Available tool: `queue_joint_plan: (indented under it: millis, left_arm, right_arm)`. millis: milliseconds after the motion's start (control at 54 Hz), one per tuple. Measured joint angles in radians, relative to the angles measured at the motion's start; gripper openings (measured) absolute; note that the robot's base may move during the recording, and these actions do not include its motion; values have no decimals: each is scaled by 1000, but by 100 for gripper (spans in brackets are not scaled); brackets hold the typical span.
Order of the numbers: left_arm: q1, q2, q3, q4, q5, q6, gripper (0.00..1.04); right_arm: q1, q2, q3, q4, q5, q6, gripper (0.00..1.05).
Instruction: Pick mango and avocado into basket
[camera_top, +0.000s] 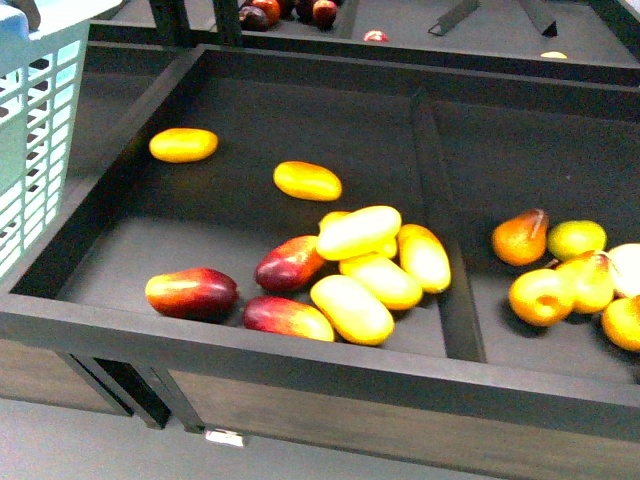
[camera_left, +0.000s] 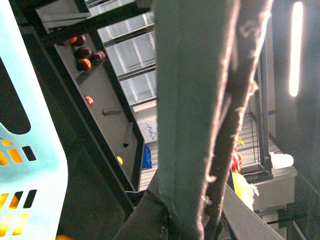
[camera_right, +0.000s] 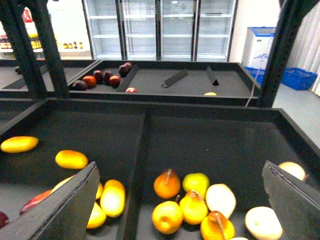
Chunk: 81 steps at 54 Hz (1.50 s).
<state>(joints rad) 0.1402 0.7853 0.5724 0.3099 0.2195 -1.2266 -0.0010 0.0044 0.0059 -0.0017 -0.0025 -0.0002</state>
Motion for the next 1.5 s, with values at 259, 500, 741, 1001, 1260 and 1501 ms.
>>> queue_joint_plan:
  millis: [259,500,741,1001,1260,1501]
  left_arm:
    - [0,0,-1,0,0,0,11]
    - [0,2,0,0,2,-1,11]
    - [-1,0,0,0,1,0,11]
    - [4,6,0,0,-12,2,11]
    - [0,1,-1,0,4,6,11]
    - [-145,189,187,-462,-45,707,11]
  right_arm:
    - [0,0,0,0,1,0,97]
    - [0,0,0,0,2,0,97]
    - [0,0,0,0,2,0,97]
    - [-1,0,0,1,-5,0,97]
    - [0,0,0,0,-1,0,97]
    - [0,0,0,0,2,0,97]
